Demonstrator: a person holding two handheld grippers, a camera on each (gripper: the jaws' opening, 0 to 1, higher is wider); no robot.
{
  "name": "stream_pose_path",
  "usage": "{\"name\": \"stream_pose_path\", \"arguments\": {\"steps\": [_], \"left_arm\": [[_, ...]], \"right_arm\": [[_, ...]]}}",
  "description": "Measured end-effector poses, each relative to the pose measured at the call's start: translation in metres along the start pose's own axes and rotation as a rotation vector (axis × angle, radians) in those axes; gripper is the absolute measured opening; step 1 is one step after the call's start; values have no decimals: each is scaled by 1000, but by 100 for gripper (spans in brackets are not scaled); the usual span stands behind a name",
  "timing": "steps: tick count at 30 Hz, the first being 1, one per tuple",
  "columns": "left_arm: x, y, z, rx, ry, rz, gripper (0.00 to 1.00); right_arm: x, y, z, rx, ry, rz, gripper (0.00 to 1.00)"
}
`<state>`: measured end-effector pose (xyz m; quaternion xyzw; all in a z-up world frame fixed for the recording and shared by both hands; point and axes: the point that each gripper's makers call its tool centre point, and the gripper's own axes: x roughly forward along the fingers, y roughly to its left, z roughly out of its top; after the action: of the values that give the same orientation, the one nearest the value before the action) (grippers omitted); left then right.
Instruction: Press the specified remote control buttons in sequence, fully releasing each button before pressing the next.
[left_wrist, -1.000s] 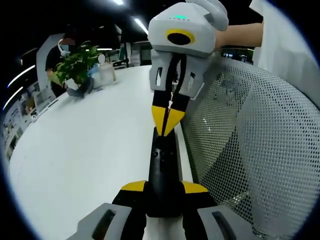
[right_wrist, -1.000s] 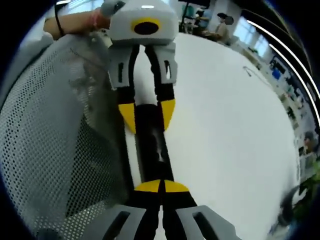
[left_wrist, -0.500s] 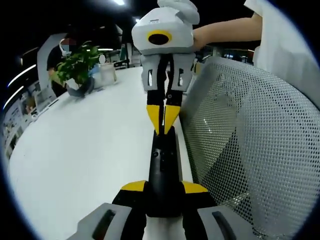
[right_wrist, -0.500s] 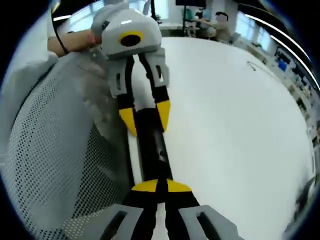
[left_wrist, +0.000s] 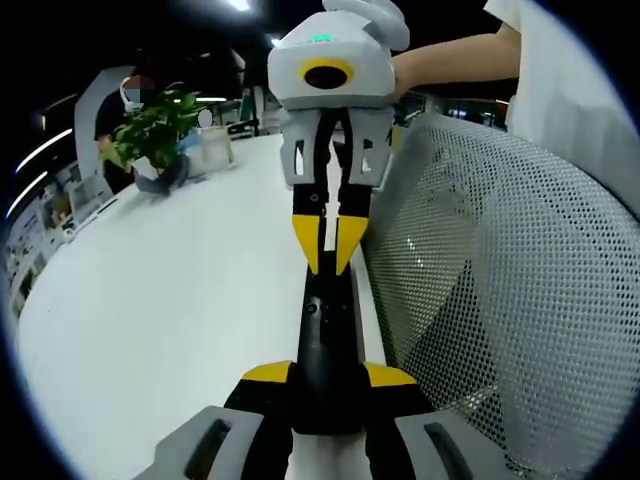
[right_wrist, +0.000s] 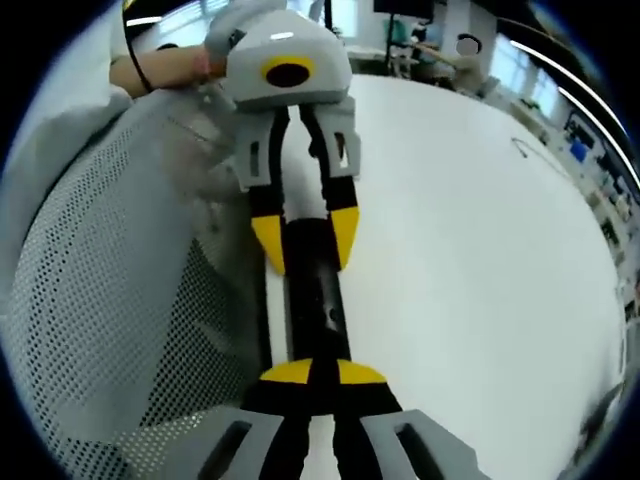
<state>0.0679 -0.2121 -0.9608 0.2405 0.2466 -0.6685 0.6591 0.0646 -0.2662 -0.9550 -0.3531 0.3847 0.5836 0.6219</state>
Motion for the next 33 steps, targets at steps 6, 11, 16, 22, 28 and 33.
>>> {"name": "stream_pose_path", "arguments": {"steps": [6, 11, 16, 22, 28, 33], "left_arm": [[0, 0, 0, -4, -1, 1, 25], [1, 0, 1, -1, 2, -1, 25], [2, 1, 2, 3, -1, -6, 25], [2, 1, 2, 6, 0, -9, 25], [3, 1, 2, 4, -5, -8, 25], [3, 1, 2, 3, -7, -9, 25]], "right_arm": [[1, 2, 0, -140, 63, -40, 3], [2, -1, 1, -85, 108, -30, 4], [3, -1, 0, -137, 197, 5, 4], [3, -4, -2, -130, 219, 30, 4], [1, -1, -2, -80, 118, -2, 4], [1, -3, 2, -26, 49, -20, 4]]}}
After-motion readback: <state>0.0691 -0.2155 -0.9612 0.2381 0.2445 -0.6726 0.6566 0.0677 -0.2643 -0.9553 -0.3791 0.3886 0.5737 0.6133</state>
